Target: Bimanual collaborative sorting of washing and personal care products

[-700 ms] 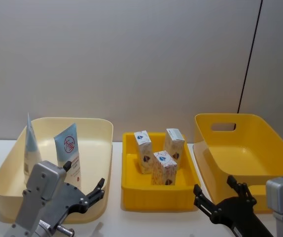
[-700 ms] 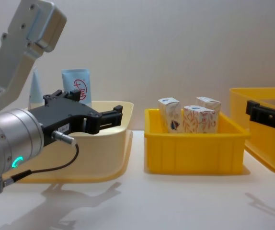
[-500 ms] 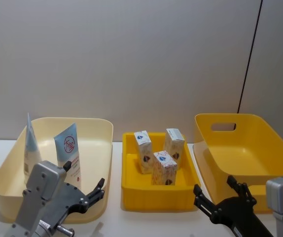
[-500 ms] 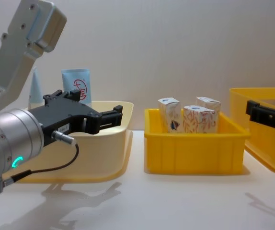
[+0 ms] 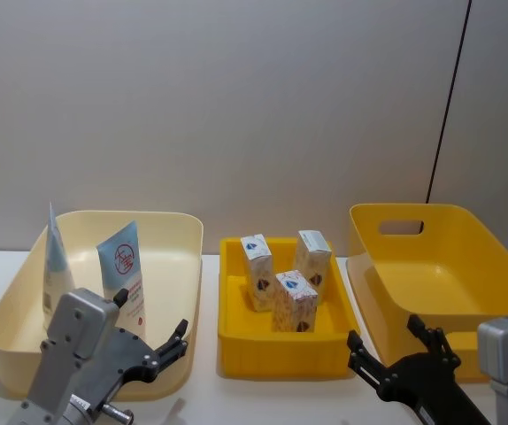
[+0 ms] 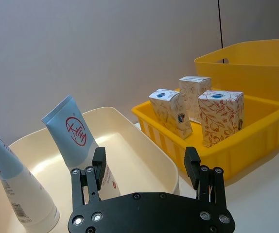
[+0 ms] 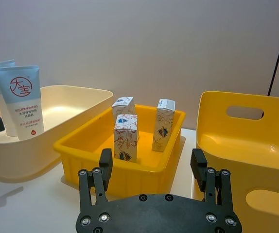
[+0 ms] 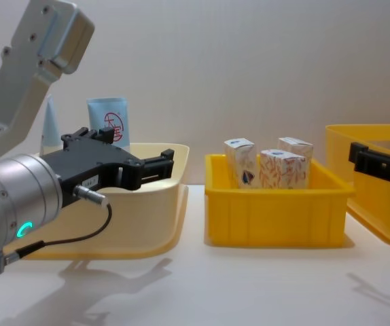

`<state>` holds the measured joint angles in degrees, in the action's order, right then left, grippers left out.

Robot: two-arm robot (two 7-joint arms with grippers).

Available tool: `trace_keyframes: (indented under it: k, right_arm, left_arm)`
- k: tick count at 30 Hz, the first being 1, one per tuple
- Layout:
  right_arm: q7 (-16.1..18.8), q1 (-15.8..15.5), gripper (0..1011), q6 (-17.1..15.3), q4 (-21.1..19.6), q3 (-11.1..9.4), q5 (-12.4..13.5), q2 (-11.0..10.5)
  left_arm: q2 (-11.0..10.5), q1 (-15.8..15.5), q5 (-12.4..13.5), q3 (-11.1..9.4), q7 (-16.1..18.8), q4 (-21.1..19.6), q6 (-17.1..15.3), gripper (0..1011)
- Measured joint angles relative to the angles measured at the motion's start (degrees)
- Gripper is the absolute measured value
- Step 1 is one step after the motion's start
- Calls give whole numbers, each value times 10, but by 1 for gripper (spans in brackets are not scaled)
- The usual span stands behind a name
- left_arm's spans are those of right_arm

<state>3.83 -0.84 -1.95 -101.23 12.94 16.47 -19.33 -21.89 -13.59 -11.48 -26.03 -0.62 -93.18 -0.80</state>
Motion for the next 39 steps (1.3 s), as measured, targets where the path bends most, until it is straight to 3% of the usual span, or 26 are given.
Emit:
trace_keyframes:
  k: [23,39]
  right_arm:
    - [0,0,1001,0,0,0,0,0]
    - [0,0,1001,0,0,0,0,0]
  left_arm:
    - [-1,1,-6,8,-3,0,-1,1003]
    - [-15,-4,-74,62,-49,8,-14,1003]
